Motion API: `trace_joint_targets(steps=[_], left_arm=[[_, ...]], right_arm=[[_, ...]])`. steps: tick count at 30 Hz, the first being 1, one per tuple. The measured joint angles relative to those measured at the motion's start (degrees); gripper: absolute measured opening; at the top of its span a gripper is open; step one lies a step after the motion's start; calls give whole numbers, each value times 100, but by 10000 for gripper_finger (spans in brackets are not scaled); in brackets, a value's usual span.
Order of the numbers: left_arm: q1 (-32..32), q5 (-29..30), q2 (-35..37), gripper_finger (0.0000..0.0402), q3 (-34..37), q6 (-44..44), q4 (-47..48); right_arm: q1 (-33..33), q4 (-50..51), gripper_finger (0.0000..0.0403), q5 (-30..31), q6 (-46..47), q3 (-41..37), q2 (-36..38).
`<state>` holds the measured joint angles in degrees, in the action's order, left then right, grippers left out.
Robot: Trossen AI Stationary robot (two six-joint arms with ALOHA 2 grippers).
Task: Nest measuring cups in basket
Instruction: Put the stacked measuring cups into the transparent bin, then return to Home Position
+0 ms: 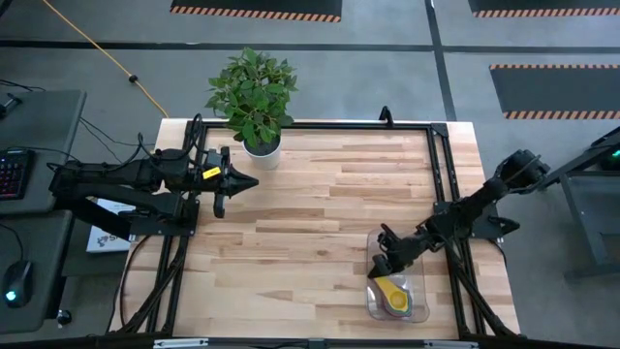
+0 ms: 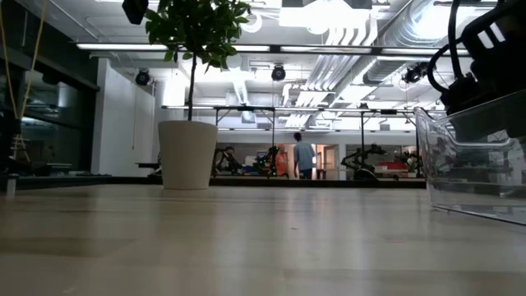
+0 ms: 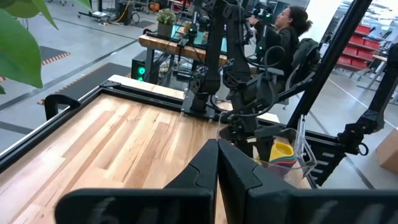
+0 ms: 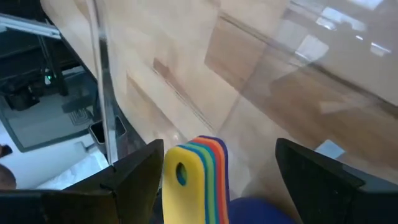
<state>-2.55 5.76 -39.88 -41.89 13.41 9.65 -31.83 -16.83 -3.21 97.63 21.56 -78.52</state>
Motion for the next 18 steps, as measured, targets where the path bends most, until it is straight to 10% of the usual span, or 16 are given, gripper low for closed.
trace_joint_targets(steps=[18], left_arm=[[0, -22, 0, 0, 0, 5, 4]], right_arm=[[84, 606, 300, 364, 341, 256, 265]])
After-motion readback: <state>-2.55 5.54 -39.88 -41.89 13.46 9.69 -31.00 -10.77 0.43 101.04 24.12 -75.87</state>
